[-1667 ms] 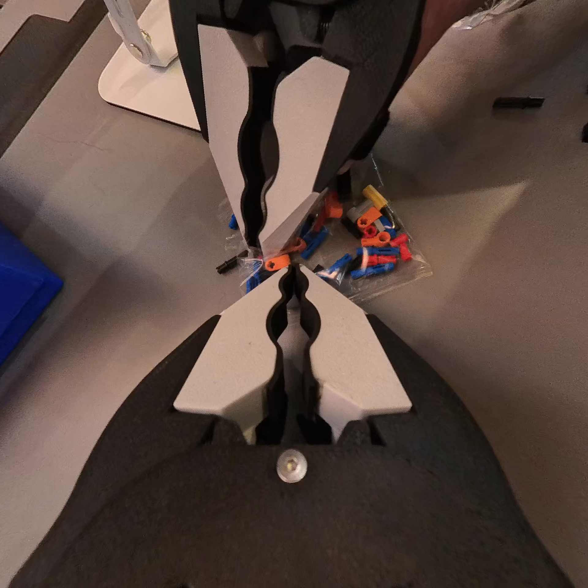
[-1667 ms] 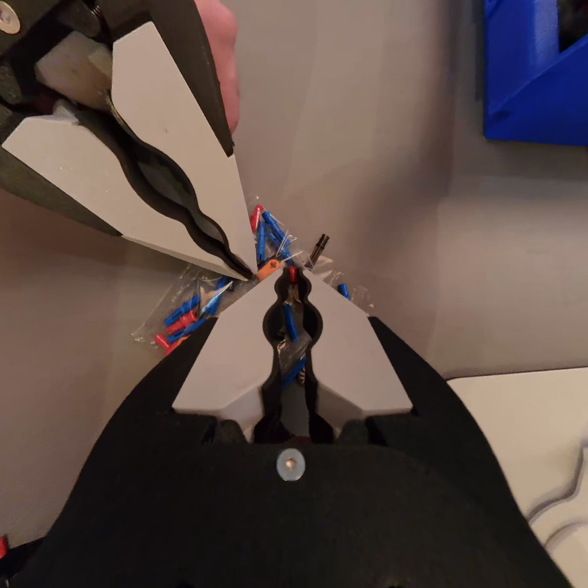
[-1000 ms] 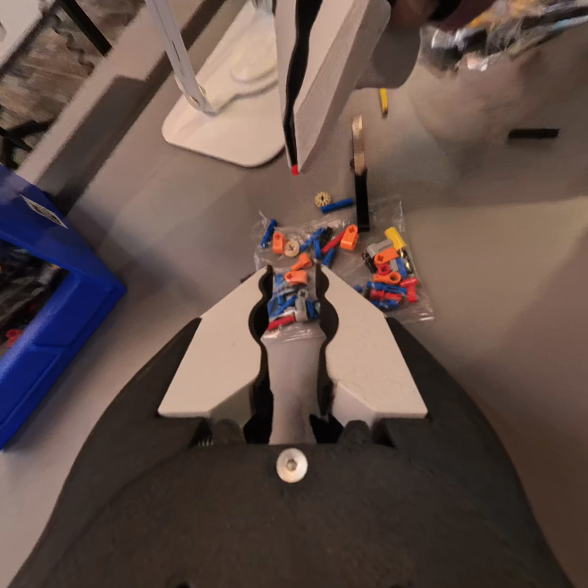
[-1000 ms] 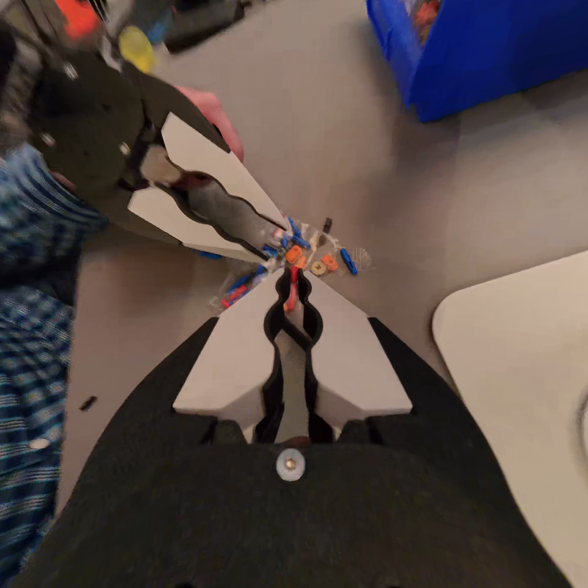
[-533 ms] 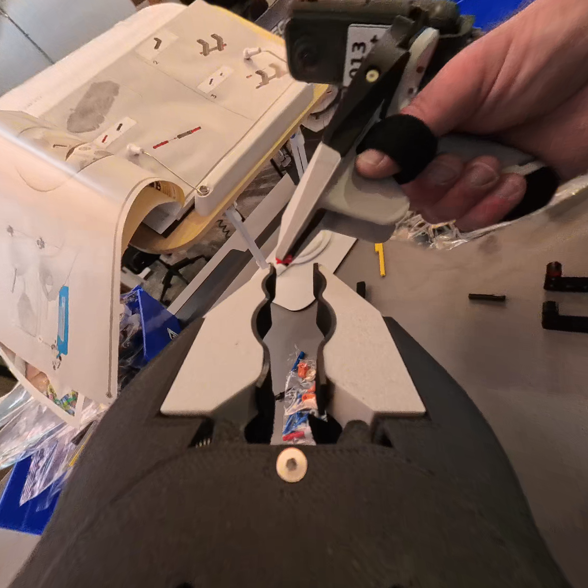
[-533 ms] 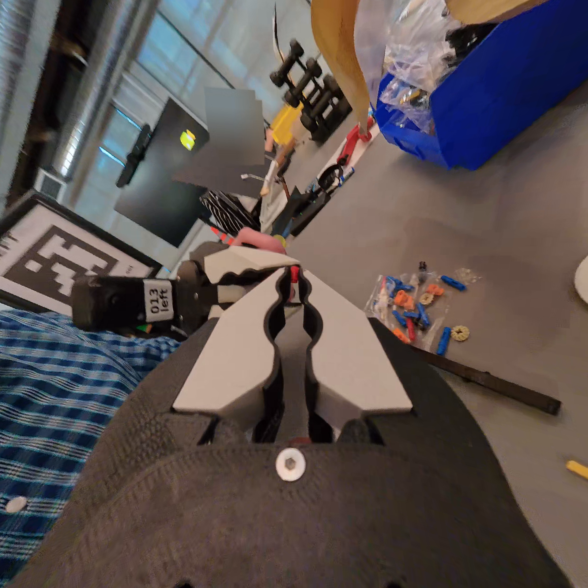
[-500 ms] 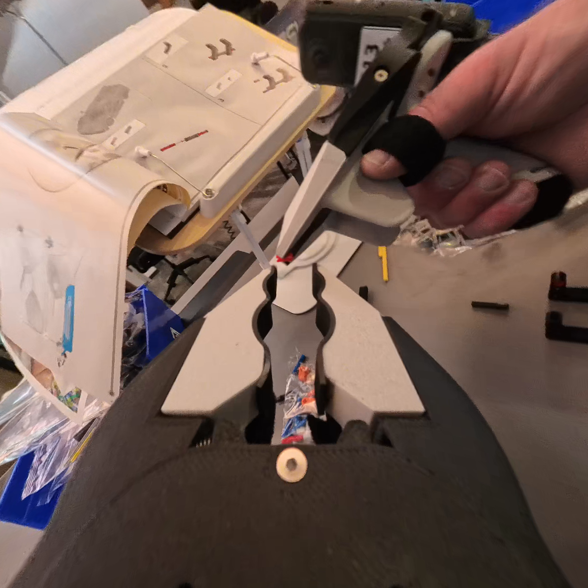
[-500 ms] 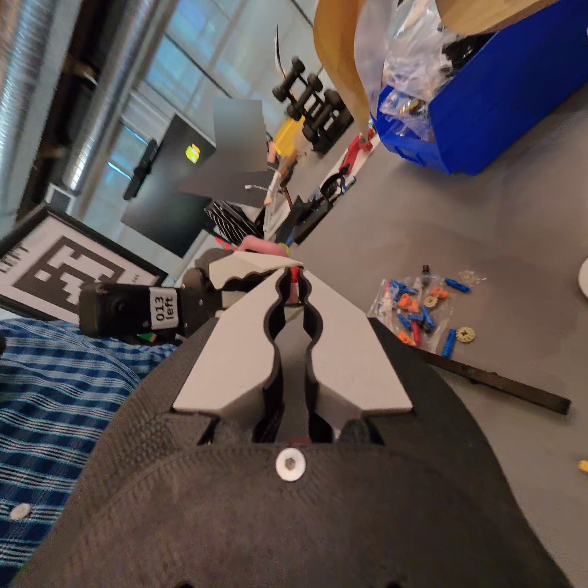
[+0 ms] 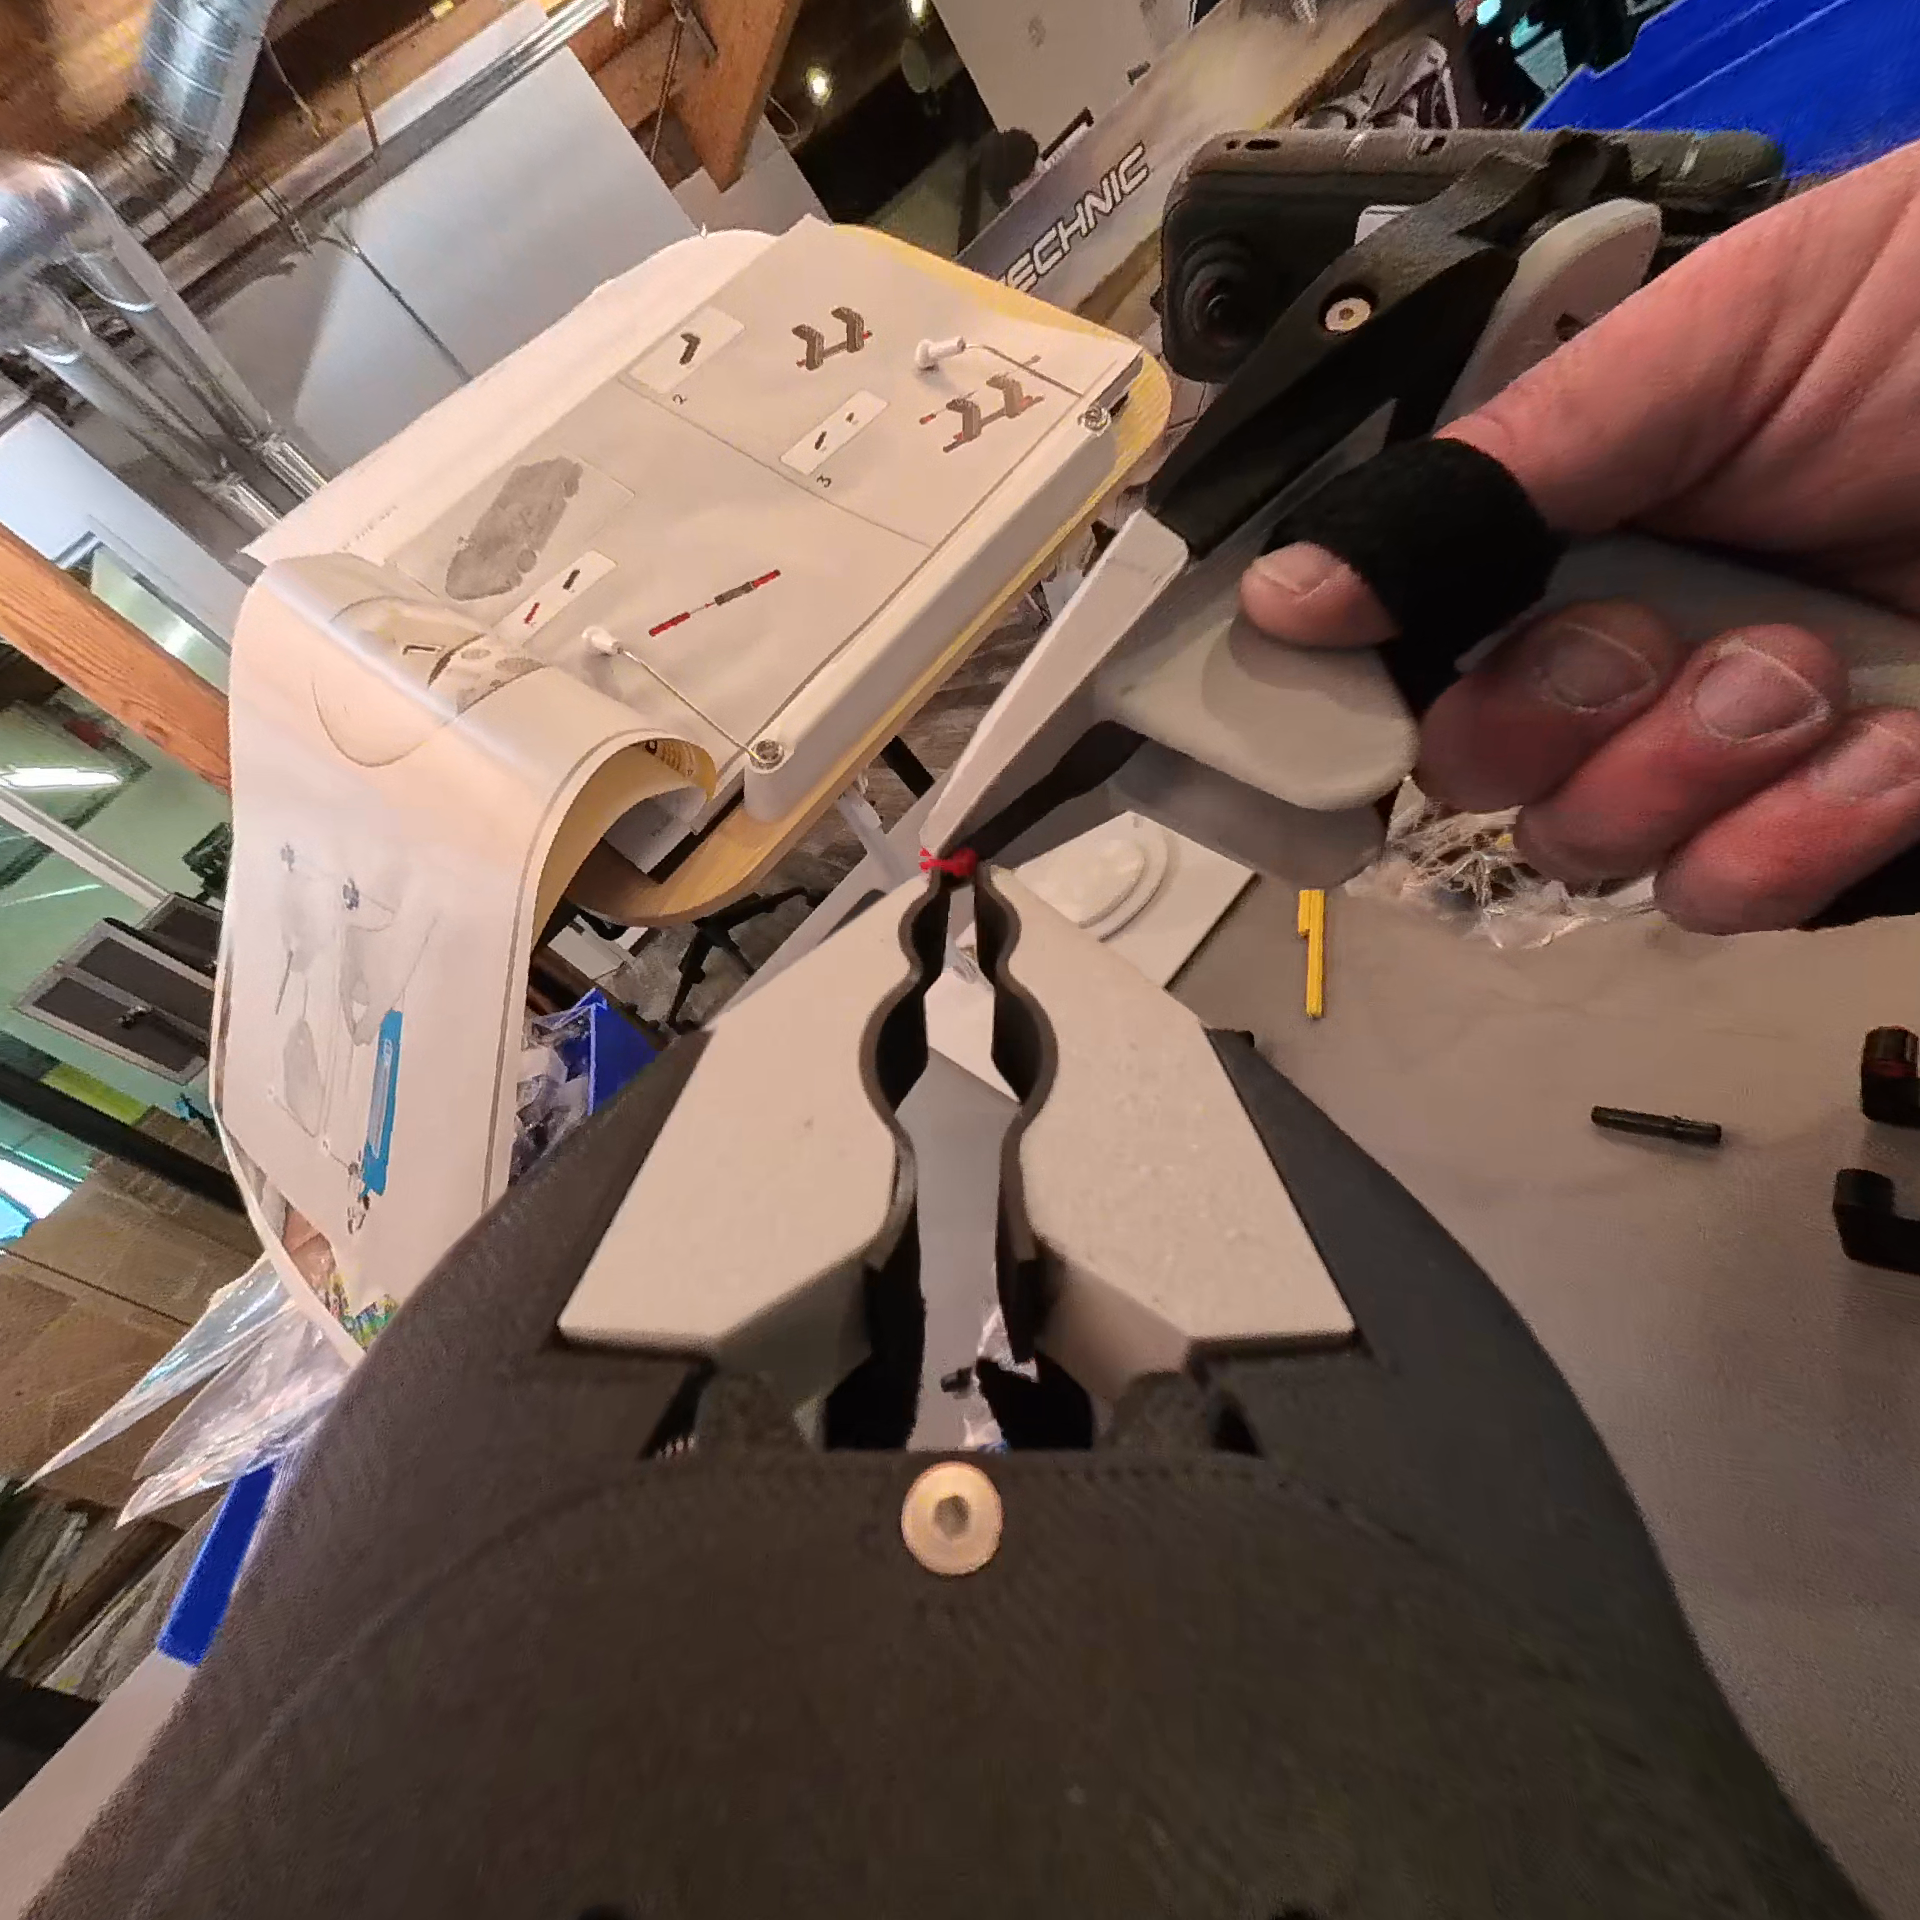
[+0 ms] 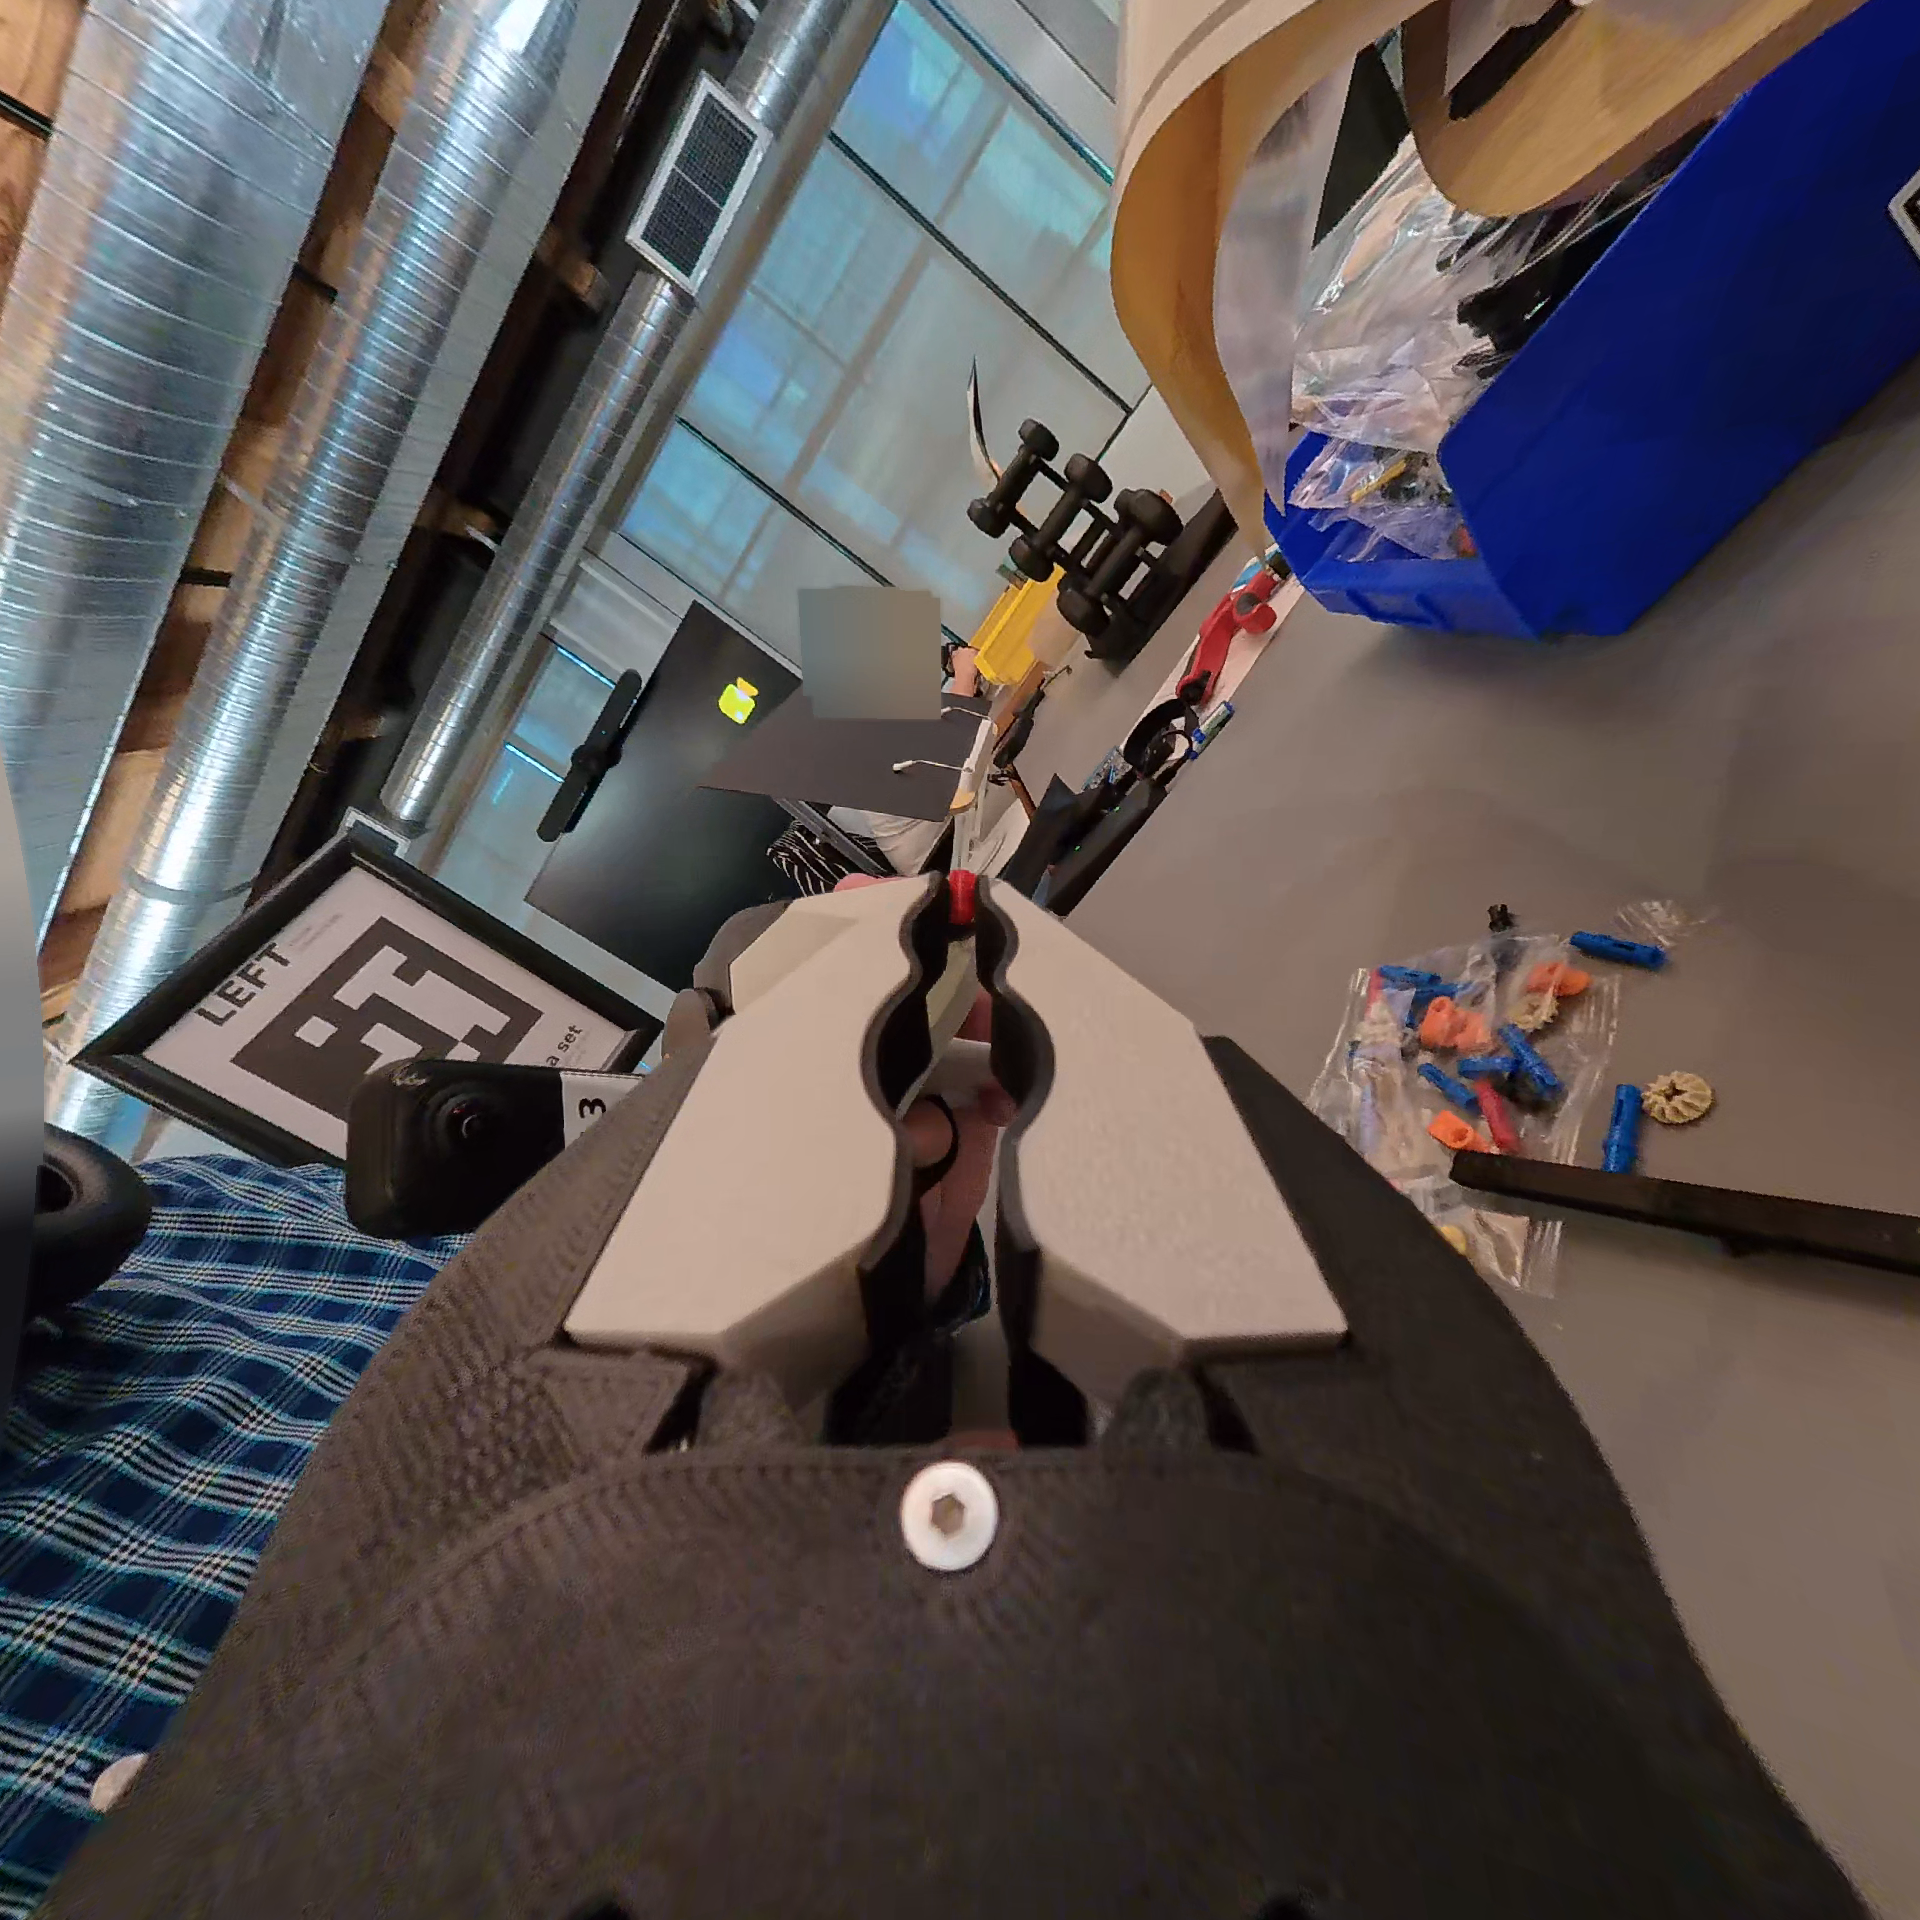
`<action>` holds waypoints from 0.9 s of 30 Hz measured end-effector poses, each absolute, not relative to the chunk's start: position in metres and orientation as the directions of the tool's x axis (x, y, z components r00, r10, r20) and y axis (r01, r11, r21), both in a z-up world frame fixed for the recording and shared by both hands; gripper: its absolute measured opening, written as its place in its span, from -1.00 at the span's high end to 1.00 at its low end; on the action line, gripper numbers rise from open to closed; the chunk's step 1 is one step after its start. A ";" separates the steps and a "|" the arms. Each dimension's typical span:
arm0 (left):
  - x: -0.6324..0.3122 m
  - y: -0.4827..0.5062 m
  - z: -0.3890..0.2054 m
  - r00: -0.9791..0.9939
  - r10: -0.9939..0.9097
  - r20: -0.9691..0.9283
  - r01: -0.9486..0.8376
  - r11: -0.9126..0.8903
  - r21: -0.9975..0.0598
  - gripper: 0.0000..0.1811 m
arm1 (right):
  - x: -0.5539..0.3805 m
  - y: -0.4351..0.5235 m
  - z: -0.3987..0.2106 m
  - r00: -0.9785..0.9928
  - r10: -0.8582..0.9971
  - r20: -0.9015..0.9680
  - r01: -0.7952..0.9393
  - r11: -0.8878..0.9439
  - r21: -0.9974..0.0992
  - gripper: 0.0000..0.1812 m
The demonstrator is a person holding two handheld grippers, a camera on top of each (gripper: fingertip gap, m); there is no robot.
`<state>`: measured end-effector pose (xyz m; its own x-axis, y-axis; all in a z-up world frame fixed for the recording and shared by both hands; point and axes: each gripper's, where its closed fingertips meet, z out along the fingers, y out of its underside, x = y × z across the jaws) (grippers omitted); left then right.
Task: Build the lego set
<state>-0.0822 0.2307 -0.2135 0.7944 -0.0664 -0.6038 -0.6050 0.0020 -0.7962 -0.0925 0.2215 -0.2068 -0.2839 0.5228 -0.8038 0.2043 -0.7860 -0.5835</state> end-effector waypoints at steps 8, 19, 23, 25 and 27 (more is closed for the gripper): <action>-0.076 0.231 -0.209 0.824 -0.069 -0.562 -0.560 0.043 -0.827 0.99 | -0.087 0.222 -0.202 -0.314 0.492 -0.812 0.166 -0.813 -0.558 0.99; -0.068 0.232 -0.201 0.827 -0.026 -0.562 -0.558 0.086 -0.825 0.88 | -0.080 0.226 -0.199 -0.320 0.482 -0.816 0.119 -0.834 -0.539 0.99; -0.066 0.232 -0.200 0.817 -0.019 -0.576 -0.572 0.087 -0.815 0.97 | -0.080 0.225 -0.198 -0.326 0.473 -0.819 0.111 -0.841 -0.530 0.99; -0.065 0.232 -0.200 0.816 -0.015 -0.578 -0.575 0.088 -0.813 0.99 | -0.079 0.225 -0.197 -0.327 0.475 -0.817 0.108 -0.840 -0.531 0.99; -0.064 0.232 -0.200 0.821 -0.021 -0.571 -0.567 0.092 -0.818 0.99 | -0.079 0.225 -0.197 -0.326 0.474 -0.818 0.106 -0.841 -0.530 0.99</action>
<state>-0.0641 0.2322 -0.1997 0.8206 -0.0213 -0.5712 -0.5672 0.0924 -0.8184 -0.0788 0.2250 -0.1969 -0.3265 0.4741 -0.8177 0.1064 -0.8412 -0.5301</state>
